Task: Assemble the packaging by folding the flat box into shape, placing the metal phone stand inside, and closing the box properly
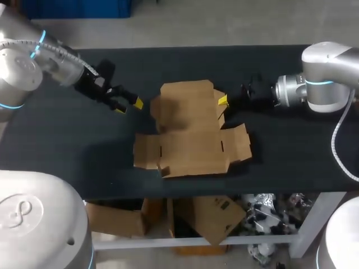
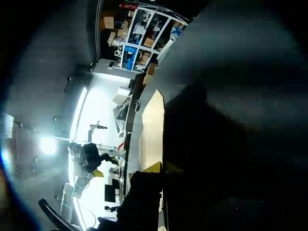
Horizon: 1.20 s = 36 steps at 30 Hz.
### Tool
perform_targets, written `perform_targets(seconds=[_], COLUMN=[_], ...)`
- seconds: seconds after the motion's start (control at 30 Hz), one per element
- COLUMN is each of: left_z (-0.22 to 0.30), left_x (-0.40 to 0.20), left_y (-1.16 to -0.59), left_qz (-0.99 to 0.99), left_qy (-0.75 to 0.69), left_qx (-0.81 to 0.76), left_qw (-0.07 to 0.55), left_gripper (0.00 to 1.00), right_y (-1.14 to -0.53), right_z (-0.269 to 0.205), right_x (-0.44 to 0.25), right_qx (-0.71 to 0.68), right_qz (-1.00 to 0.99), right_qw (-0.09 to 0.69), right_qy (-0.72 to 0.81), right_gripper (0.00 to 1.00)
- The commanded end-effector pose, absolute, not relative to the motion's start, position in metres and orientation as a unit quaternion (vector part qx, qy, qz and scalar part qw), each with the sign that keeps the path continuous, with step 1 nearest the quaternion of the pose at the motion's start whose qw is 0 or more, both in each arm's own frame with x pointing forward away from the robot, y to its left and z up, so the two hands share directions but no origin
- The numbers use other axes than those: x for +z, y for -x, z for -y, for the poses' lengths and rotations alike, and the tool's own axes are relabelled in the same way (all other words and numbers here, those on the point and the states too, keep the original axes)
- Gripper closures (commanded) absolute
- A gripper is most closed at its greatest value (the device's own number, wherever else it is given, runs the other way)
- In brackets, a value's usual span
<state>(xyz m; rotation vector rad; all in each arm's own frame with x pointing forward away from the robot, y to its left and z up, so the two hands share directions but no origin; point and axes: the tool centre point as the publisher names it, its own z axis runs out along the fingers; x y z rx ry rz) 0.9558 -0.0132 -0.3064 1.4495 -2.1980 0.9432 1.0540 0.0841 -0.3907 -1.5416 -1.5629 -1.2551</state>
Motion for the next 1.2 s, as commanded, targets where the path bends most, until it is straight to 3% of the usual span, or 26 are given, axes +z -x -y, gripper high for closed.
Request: perform_targets(seconds=[0.03,1.2], left_z=[0.013,0.010], left_x=[-0.307,-0.306], left_y=[-0.956,-0.962], left_qz=[0.774,0.784], left_qy=[-0.509,-0.438], left_qx=[0.335,0.423], left_qw=[0.173,0.118], left_gripper=[0.00,0.00], right_y=[-1.051,-1.018], right_z=[-0.081,-0.080], right_x=[-0.381,-0.308], right_qx=[-0.473,-0.554], right_qz=[0.594,0.643], right_qw=[0.297,0.216], right_qy=[0.579,0.483], right_gripper=[1.00,1.00])
